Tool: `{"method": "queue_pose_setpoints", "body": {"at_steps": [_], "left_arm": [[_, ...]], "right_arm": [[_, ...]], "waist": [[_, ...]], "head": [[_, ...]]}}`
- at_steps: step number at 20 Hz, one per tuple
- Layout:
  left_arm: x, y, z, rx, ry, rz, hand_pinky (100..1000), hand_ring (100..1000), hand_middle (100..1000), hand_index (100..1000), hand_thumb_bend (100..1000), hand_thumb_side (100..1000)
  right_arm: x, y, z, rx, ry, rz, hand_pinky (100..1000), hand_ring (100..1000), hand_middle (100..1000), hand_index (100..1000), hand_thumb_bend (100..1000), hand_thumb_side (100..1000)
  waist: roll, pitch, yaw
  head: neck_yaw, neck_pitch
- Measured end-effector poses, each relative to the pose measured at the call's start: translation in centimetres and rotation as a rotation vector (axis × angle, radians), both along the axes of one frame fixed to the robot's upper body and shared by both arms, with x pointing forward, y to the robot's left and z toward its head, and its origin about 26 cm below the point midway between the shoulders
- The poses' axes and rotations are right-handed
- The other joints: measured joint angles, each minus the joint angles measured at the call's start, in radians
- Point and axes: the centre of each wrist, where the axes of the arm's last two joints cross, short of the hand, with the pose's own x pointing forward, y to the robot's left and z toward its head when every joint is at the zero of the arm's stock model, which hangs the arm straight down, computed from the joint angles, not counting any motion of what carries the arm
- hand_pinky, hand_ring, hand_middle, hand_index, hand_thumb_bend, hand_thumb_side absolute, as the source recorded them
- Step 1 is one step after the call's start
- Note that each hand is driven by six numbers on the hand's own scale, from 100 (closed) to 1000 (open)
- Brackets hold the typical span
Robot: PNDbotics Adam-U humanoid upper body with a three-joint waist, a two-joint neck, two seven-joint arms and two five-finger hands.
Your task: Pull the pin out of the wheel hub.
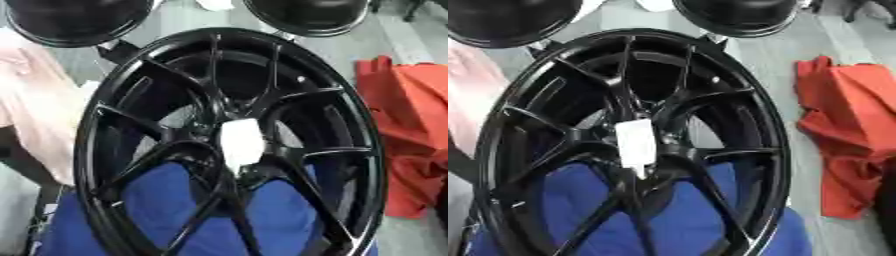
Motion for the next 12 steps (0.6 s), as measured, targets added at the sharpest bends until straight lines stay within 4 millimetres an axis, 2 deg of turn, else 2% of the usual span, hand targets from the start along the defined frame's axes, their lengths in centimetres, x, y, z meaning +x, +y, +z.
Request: {"method": "queue_pose_setpoints", "body": {"at_steps": [7,12], "left_arm": [[0.00,0.00,0.00,0.000,0.000,0.000,828,707,640,751,139,763],[0.00,0.00,0.00,0.000,0.000,0.000,828,707,640,751,140,764]], "right_arm": [[0.00,0.00,0.00,0.001,0.000,-0.002,593,525,611,693,100,201],[0.00,0.00,0.00,0.000,0.003,-0.002,597,528,614,697,100,205]], "waist": [[0.000,0.000,0.000],[-0.004,0.000,-0.001]], "head": [[-0.006,0.014],[-0.031,0.032]]}}
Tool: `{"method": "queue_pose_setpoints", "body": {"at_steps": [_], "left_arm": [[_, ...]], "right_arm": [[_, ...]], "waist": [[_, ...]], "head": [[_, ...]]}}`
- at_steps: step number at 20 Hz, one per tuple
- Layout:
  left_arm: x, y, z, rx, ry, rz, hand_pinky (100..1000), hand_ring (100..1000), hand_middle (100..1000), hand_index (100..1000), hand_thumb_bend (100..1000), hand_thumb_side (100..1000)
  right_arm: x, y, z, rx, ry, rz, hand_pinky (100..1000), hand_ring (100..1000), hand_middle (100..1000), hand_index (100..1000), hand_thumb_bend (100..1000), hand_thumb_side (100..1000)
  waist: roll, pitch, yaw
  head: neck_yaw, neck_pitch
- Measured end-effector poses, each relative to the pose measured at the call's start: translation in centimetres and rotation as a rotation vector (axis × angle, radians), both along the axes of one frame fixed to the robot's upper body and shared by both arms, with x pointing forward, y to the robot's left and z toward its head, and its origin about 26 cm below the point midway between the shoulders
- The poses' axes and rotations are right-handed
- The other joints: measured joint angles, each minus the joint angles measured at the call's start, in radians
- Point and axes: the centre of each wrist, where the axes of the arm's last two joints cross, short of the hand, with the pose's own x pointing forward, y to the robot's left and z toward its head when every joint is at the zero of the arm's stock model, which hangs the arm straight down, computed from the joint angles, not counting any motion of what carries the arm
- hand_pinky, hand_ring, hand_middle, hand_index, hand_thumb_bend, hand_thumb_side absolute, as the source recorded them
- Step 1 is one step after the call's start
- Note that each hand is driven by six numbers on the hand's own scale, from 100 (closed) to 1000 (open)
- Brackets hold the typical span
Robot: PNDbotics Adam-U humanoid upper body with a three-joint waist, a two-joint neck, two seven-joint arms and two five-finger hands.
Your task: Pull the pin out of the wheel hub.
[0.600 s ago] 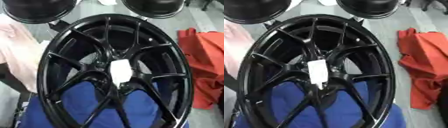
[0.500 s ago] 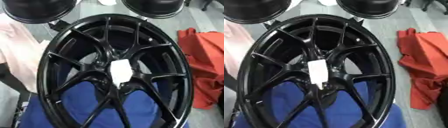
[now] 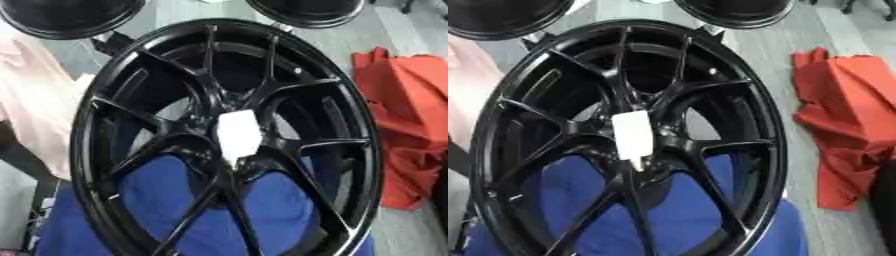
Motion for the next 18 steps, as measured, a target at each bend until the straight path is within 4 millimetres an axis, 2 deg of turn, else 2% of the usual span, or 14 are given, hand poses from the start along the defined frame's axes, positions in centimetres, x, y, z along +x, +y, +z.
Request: {"method": "queue_pose_setpoints", "body": {"at_steps": [12,14,18], "left_arm": [[0.0,0.0,-0.1,0.000,0.005,0.001,828,705,639,751,142,766],[0.0,0.0,-0.1,0.001,0.005,0.001,829,705,639,751,141,765],[-0.1,0.1,-0.2,0.001,0.008,0.002,829,705,639,751,141,765]], "right_arm": [[0.0,0.3,0.5,-0.053,0.012,0.003,627,559,645,725,100,235],[0.1,0.3,0.9,-0.088,0.025,0.002,672,597,682,758,124,256],[0.3,0.3,2.5,-0.244,0.083,0.001,771,687,745,808,208,241]], "waist": [[-0.007,0.000,0.000],[-0.009,0.000,0.000],[-0.014,0.000,0.000]], "head": [[-0.016,0.000],[-0.016,0.000],[-0.016,0.000]]}}
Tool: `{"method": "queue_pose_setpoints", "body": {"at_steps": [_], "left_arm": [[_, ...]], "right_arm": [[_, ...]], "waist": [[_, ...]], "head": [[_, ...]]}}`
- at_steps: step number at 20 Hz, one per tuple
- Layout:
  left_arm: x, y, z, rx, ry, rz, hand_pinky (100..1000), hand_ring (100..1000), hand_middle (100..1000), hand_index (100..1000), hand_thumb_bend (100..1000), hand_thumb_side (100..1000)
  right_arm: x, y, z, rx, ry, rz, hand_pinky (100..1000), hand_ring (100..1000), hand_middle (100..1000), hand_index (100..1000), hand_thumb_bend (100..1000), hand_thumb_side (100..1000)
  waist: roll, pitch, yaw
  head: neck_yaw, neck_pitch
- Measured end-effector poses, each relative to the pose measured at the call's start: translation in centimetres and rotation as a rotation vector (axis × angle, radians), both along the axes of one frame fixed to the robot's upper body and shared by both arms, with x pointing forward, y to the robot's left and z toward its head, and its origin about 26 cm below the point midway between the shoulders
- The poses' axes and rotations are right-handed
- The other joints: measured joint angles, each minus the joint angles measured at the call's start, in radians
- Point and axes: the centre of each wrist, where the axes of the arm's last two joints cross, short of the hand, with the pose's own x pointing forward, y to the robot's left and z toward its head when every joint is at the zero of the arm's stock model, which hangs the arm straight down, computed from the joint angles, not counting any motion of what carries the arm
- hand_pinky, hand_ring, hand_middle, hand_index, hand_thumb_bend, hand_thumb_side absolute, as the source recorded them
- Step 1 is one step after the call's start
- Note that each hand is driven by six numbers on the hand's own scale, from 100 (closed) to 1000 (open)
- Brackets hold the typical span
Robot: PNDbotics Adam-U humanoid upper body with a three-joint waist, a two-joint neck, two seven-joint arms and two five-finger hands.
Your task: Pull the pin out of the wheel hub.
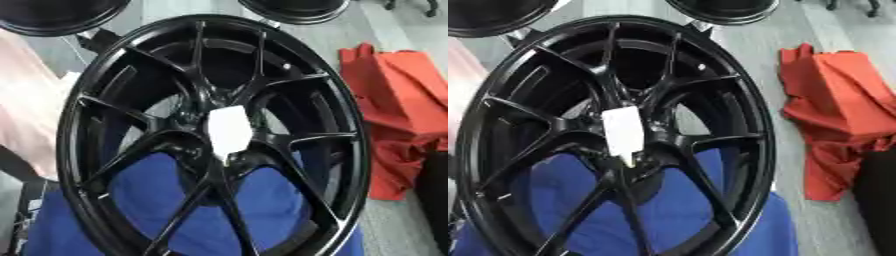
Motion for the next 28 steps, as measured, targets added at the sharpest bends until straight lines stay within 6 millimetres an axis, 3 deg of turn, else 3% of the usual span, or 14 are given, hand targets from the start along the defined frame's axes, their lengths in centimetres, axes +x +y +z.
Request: {"method": "queue_pose_setpoints", "body": {"at_steps": [2,3,7,14,22,28], "left_arm": [[0.0,0.0,-0.1,0.002,0.004,0.000,829,705,638,751,141,766],[0.0,0.1,-0.1,0.003,0.007,0.000,829,704,638,751,140,766],[-0.1,0.1,-0.2,0.007,0.012,-0.001,829,704,638,751,139,766],[-0.1,0.2,0.0,0.029,0.018,-0.005,829,703,637,751,136,763],[-0.1,0.1,0.0,0.046,0.021,-0.014,828,703,637,751,133,761],[-0.1,0.1,0.1,0.059,0.026,-0.021,828,703,637,750,135,764]], "right_arm": [[0.2,-0.1,0.7,-0.117,0.049,-0.002,819,731,761,821,276,229],[0.3,-0.1,1.0,-0.183,0.080,0.001,842,752,773,829,259,243],[0.9,-0.1,1.7,-0.460,0.218,0.039,912,823,810,858,350,214],[2.4,1.6,3.0,-0.827,0.399,0.189,939,870,831,875,394,255],[4.3,3.7,4.2,-0.990,0.491,0.316,932,843,815,861,406,245],[5.4,5.3,4.1,-1.032,0.506,0.410,911,822,805,856,396,258]], "waist": [[-0.005,0.000,0.000],[-0.009,0.000,0.000],[-0.019,-0.001,0.002],[-0.028,-0.004,0.009],[-0.034,-0.008,0.007],[-0.039,-0.008,0.007]], "head": [[0.000,0.000],[0.000,0.000],[0.002,0.001],[0.004,0.018],[0.003,0.025],[-0.001,0.026]]}}
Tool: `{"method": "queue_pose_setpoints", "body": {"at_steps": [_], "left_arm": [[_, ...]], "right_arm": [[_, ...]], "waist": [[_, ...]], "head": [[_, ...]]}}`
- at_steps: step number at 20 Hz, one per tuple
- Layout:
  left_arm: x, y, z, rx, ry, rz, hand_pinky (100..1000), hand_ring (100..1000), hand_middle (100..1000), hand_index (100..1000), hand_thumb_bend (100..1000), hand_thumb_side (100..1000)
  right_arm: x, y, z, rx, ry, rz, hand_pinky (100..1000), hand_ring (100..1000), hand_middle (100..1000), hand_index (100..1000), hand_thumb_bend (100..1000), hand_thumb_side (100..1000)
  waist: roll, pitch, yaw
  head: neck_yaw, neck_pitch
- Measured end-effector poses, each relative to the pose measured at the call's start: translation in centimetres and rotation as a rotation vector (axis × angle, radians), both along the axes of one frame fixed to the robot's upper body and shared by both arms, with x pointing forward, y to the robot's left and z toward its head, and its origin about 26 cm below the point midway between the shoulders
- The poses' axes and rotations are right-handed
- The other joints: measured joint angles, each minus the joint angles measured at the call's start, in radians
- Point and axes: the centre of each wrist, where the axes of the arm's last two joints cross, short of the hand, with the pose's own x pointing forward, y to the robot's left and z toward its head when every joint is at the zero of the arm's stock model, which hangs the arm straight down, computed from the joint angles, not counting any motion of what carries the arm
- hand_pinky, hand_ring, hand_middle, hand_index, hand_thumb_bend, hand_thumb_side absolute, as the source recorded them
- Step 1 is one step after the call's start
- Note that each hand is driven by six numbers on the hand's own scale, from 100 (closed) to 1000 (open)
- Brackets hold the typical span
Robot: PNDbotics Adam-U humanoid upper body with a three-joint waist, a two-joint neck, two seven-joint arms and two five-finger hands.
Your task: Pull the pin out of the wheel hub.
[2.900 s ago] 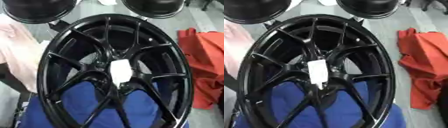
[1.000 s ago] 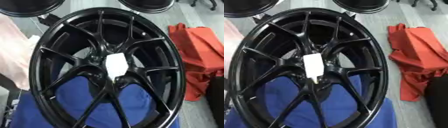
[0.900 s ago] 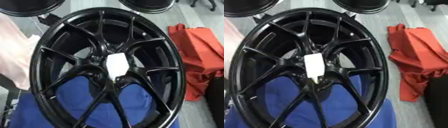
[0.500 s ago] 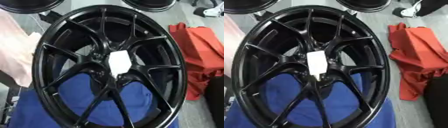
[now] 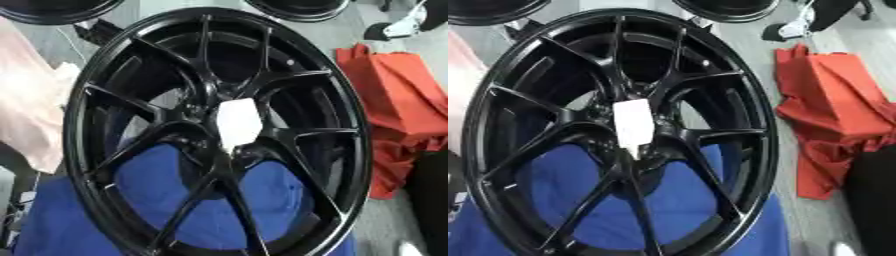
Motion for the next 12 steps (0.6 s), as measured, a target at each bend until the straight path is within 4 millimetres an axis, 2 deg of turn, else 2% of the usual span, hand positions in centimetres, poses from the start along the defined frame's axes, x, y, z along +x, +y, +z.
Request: {"method": "queue_pose_setpoints", "body": {"at_steps": [12], "left_arm": [[0.0,-0.1,-0.1,0.005,0.011,-0.013,829,704,639,751,136,760]], "right_arm": [[0.8,3.4,-1.5,0.008,0.085,0.095,869,797,792,847,406,280]], "waist": [[-0.003,-0.013,0.004]], "head": [[-0.011,-0.004]]}}
